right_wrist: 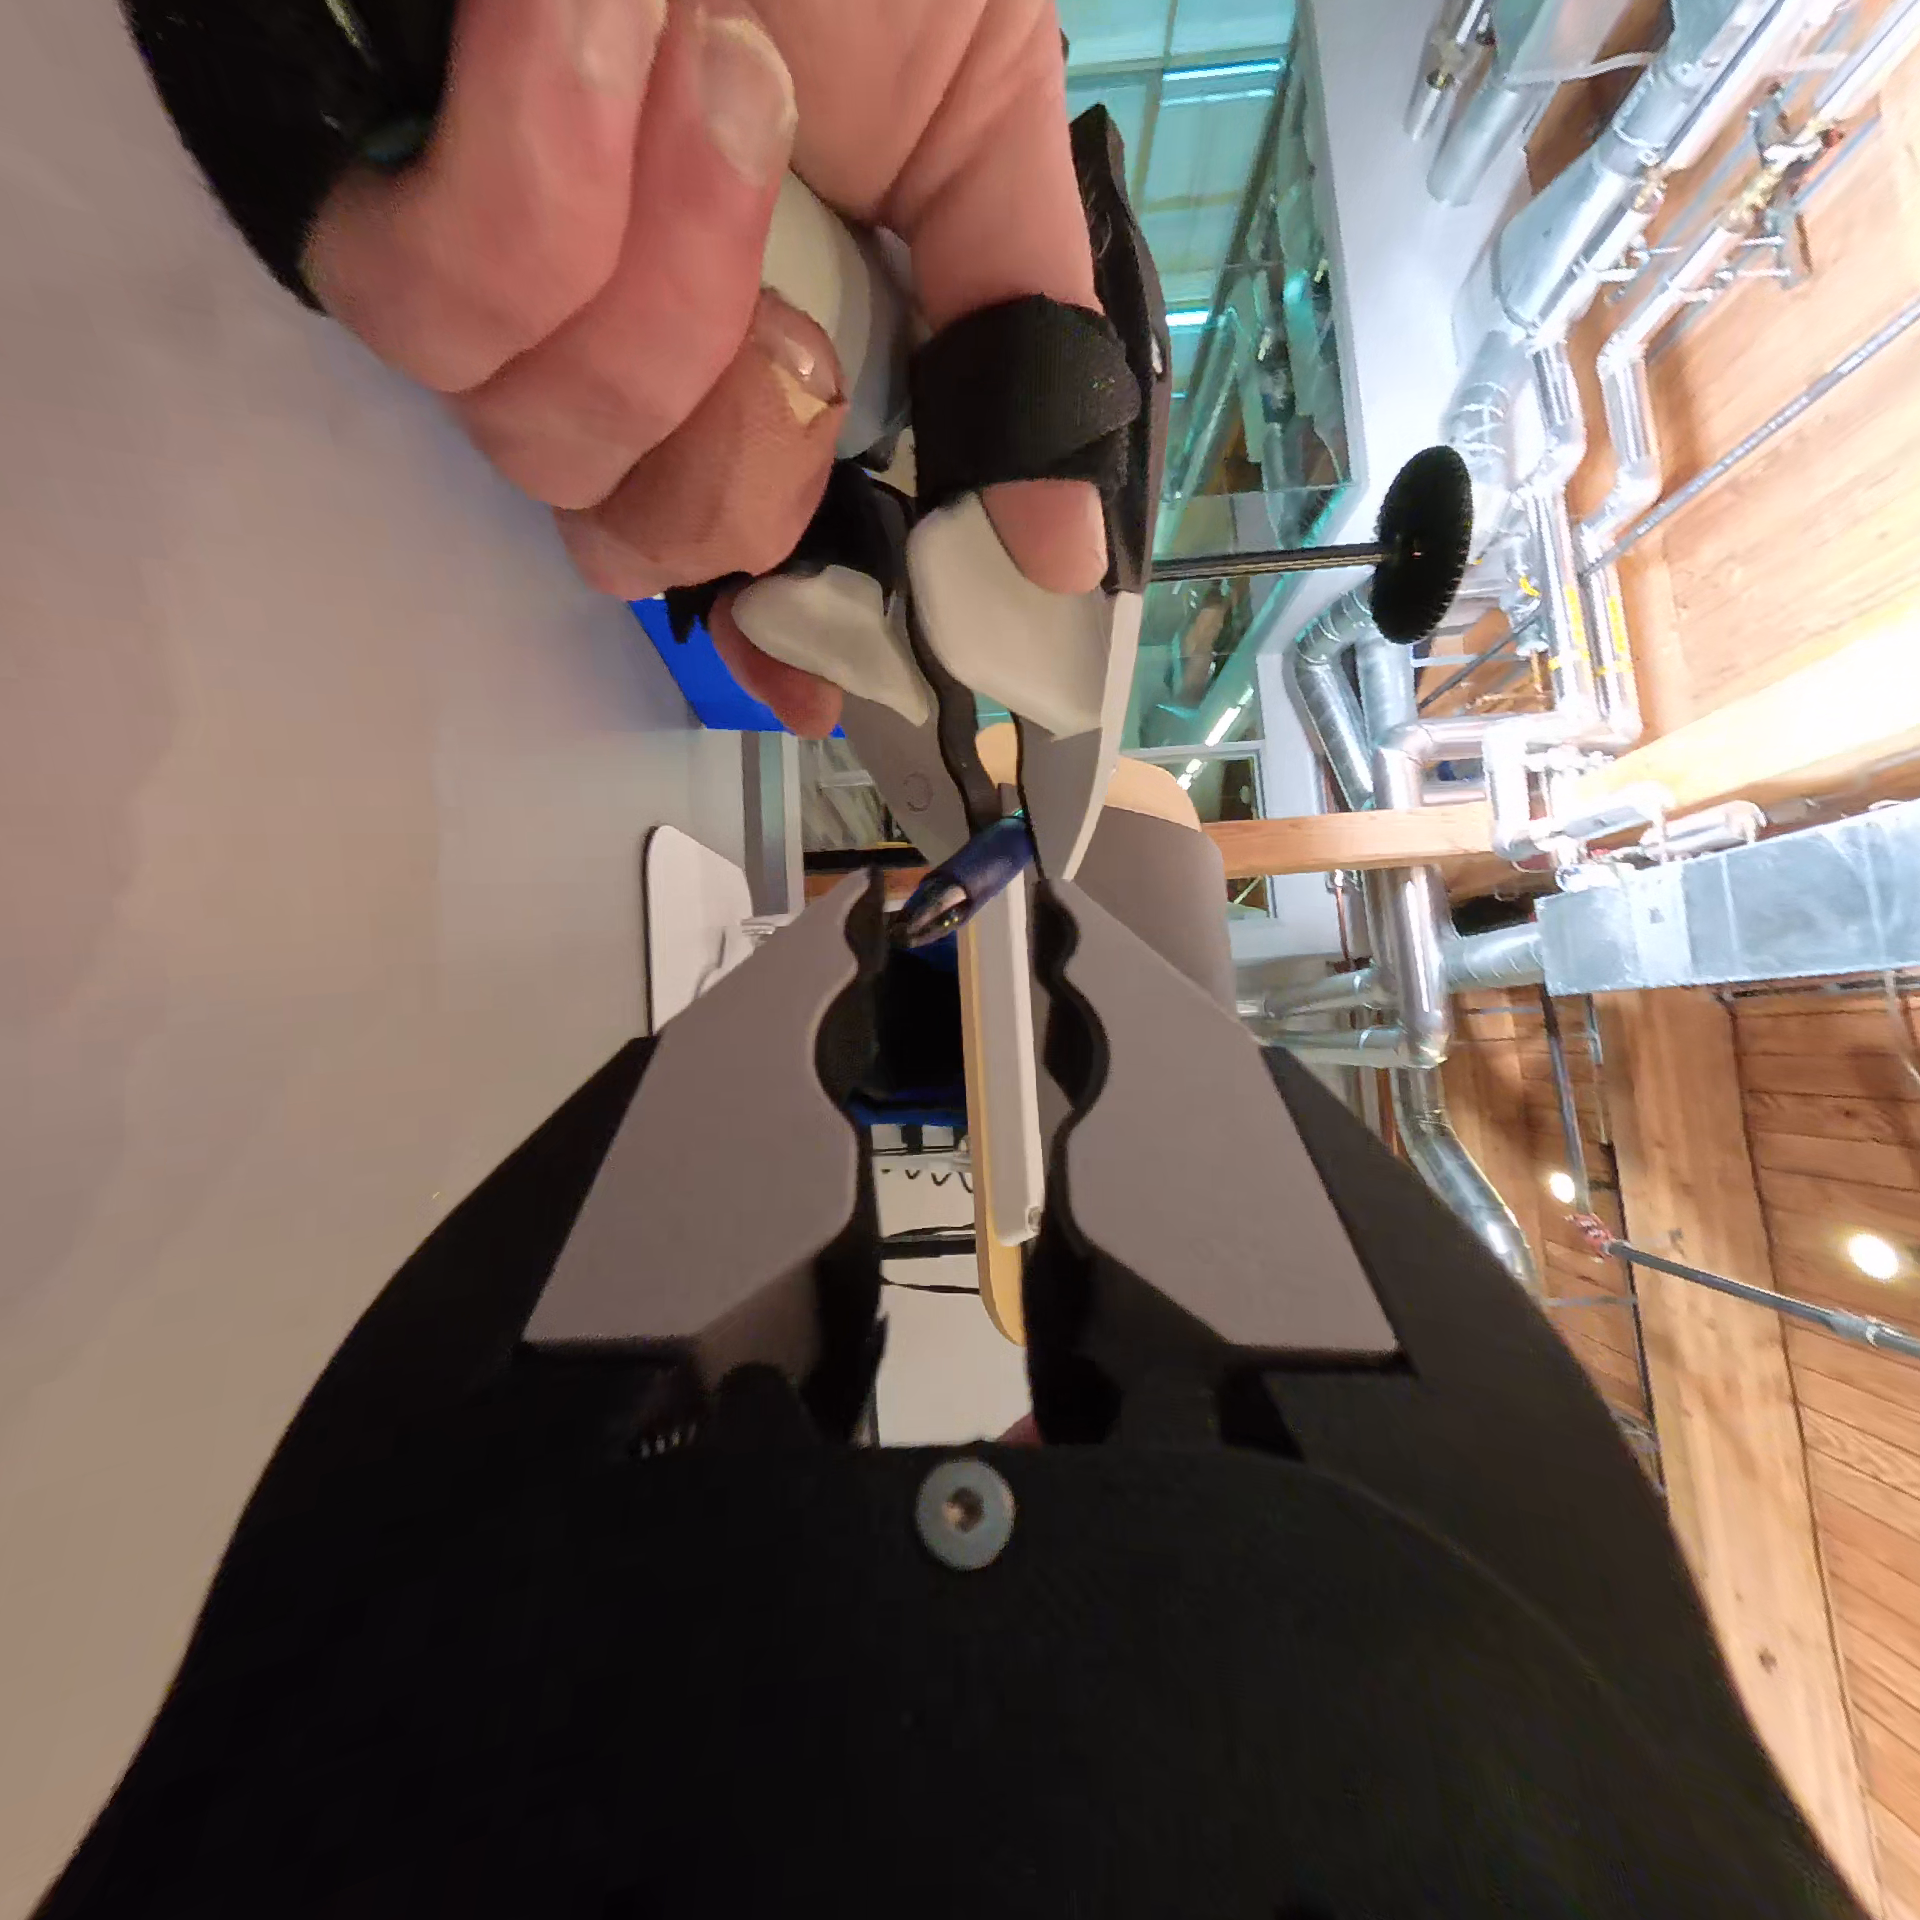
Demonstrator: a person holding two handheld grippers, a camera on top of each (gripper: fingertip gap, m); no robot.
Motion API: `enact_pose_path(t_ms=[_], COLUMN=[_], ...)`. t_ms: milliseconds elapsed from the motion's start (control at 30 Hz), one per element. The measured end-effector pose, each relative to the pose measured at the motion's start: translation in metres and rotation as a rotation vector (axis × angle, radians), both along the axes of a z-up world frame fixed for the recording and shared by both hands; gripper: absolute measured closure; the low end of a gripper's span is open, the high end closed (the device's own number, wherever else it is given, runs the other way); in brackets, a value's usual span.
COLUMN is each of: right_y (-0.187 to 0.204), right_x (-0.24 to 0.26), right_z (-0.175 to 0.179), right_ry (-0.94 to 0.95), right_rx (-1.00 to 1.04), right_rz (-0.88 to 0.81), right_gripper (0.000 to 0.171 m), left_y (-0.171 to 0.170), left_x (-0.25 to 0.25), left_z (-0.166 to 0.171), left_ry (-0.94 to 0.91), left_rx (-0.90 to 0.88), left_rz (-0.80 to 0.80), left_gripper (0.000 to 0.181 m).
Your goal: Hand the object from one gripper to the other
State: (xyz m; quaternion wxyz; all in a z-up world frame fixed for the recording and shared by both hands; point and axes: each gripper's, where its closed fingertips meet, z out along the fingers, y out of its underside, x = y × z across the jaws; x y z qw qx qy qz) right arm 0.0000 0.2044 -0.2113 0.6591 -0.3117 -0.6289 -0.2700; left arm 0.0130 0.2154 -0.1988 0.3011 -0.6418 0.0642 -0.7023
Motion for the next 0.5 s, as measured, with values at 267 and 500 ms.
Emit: enact_pose_path(t_ms=[267, 500], right_y=[0.002, 0.009], right_x=[-0.003, 0.022], right_z=[0.004, 0.023], right_ry=[0.023, 0.123], right_rx=[-0.042, -0.102], right_rz=[0.012, -0.036], right_gripper=[0.164, 0.165], left_y=[0.002, 0.011], left_x=[-0.004, -0.010], left_z=[-0.002, -0.005], left_ry=[-0.057, -0.023], left_rx=[-0.035, 0.006], left_rz=[0.013, 0.089], left_gripper=[0.167, 0.142])
